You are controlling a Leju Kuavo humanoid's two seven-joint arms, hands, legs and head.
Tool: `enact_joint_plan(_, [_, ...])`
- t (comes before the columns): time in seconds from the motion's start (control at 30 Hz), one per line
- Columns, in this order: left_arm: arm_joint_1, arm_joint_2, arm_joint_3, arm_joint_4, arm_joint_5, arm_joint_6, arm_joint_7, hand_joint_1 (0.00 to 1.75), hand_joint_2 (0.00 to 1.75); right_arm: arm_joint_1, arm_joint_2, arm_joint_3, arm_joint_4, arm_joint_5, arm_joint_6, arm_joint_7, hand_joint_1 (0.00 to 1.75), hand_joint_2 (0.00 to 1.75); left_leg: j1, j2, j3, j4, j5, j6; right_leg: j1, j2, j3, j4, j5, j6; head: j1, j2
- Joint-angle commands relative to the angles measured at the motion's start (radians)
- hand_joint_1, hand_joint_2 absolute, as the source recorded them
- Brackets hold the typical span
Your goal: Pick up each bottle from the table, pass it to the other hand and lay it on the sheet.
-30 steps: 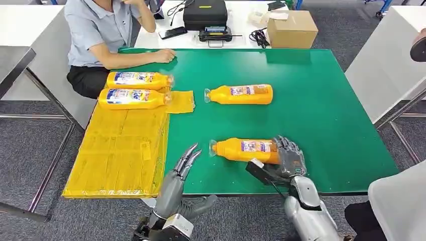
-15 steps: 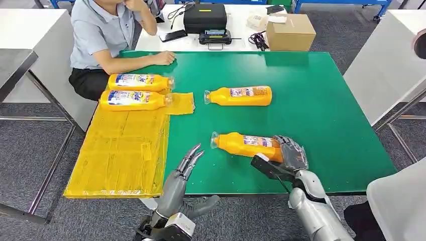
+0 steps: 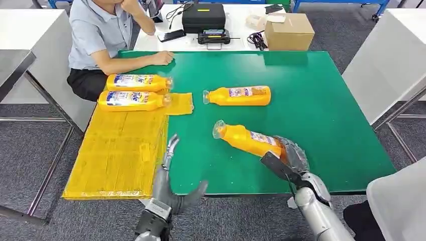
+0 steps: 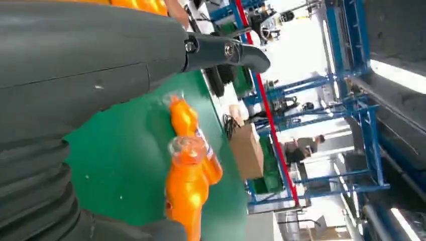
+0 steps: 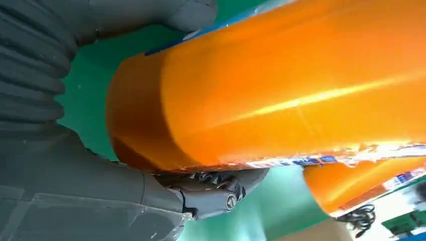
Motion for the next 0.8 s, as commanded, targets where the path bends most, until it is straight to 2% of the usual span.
enact_joint_plan(0.03, [-0.026, -0.012, 0.020, 0.068, 0.016, 0.003, -0.005, 0.00, 1.75, 0.077, 0.023, -0.027, -0.003, -0.009, 0.037, 0.010, 1.75, 1.75, 0.002, -0.003, 0.000, -0.001, 0.001, -0.002, 0.002, -0.004, 0.002, -0.002, 0.000, -0.002, 0.000, 0.000])
enact_joint_plan(0.23, [-0.026, -0.012, 0.020, 0.068, 0.016, 0.003, -0.005, 0.00, 1.75, 0.077, 0.023, -0.027, -0.003, -0.009, 0.037, 0.010, 1.75, 1.75, 0.002, -0.002, 0.000, -0.001, 0.000, -0.002, 0.002, -0.003, 0.001, -0.002, 0.000, -0.002, 0.000, 0.000])
enact_joint_plan(0.33, [-0.012, -0.031, 0.052, 0.076, 0.192, 0.004, 0.014, 0.00, 1.75, 0.097, 0.039, -0.030, -0.077, -0.059, 0.001, -0.019, 1.75, 1.75, 0.003, -0.002, -0.001, -0.001, 0.000, -0.003, 0.003, -0.003, 0.000, -0.002, 0.000, -0.004, 0.000, 0.000])
enact_joint_plan(0.4, [-0.011, -0.031, 0.073, 0.127, 0.374, -0.038, 0.082, 0.00, 1.75, 0.130, 0.050, -0.011, -0.202, -0.106, -0.008, -0.016, 1.75, 1.75, 0.003, -0.001, -0.001, -0.001, 0.000, -0.003, 0.003, -0.002, 0.000, -0.002, 0.000, -0.004, 0.000, 0.000])
enact_joint_plan(0.5, [-0.018, -0.032, 0.092, 0.180, 0.459, -0.031, 0.051, 0.00, 1.75, 0.127, 0.065, 0.022, -0.299, -0.163, 0.003, -0.032, 1.75, 1.75, 0.002, 0.000, -0.002, -0.002, 0.000, -0.003, 0.002, -0.001, -0.001, -0.002, 0.000, -0.004, 0.000, 0.000])
enact_joint_plan(0.57, [-0.032, -0.031, 0.097, 0.214, 0.540, -0.066, 0.076, 0.00, 1.75, 0.122, 0.079, 0.060, -0.356, -0.222, 0.032, -0.031, 1.75, 1.75, 0.002, 0.003, -0.004, -0.001, 0.000, -0.003, 0.002, 0.003, -0.003, 0.000, 0.000, -0.004, 0.000, 0.000])
enact_joint_plan(0.67, [-0.044, -0.025, 0.085, 0.234, 0.644, -0.135, 0.111, 0.00, 1.75, 0.120, 0.098, 0.115, -0.392, -0.315, 0.048, -0.056, 1.75, 1.75, 0.001, 0.003, -0.008, 0.000, 0.000, -0.002, 0.001, 0.003, -0.007, 0.001, 0.001, -0.002, 0.000, 0.000])
enact_joint_plan(0.8, [-0.060, -0.012, 0.050, 0.240, 0.674, -0.175, 0.119, 0.00, 1.75, 0.113, 0.121, 0.178, -0.380, -0.353, 0.024, -0.059, 1.75, 1.75, 0.001, 0.002, -0.011, 0.000, 0.001, -0.002, 0.001, 0.001, -0.009, 0.000, 0.000, -0.002, 0.000, 0.000])
